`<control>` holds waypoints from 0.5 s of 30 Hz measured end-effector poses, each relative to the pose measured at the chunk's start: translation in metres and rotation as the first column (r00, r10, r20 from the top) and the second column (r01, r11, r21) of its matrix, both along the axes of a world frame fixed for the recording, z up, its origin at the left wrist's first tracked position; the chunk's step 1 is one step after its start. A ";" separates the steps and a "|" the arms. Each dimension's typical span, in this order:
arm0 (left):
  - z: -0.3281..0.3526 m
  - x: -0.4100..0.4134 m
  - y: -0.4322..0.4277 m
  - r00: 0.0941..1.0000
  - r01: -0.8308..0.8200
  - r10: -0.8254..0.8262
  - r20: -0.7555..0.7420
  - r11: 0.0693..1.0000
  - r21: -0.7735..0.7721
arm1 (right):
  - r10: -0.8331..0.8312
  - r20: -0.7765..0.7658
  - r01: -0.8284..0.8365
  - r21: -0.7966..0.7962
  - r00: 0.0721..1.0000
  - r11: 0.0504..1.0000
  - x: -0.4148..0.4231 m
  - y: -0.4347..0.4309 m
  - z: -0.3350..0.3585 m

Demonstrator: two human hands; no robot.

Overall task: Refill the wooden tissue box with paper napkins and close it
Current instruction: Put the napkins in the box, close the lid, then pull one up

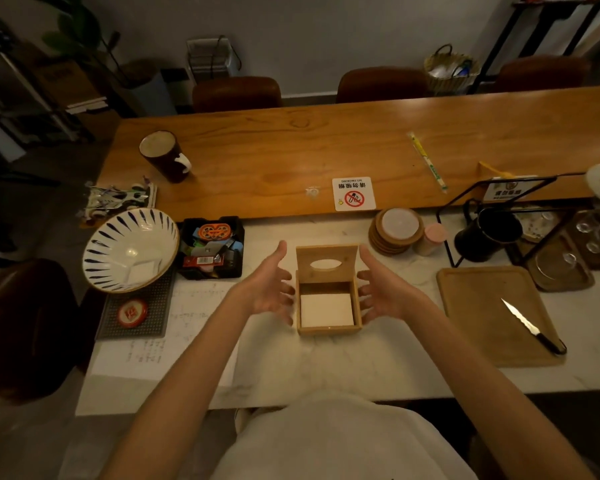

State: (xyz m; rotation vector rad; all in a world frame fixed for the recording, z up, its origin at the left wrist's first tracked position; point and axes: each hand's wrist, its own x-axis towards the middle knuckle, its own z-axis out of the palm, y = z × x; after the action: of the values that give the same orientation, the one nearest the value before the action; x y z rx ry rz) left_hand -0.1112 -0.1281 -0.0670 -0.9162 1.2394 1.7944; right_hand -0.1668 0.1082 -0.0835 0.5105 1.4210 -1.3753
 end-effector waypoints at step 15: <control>-0.032 0.062 0.033 0.886 -0.050 -0.082 -0.456 0.962 -0.270 | -0.062 -0.472 0.044 -0.050 0.880 0.998 0.053 0.019 -0.027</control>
State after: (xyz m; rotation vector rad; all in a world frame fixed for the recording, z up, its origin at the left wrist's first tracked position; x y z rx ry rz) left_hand -0.0490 -0.0952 -0.0991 -0.6284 1.8307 1.9253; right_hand -0.1136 0.1274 -0.1102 0.1886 1.7765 -1.6421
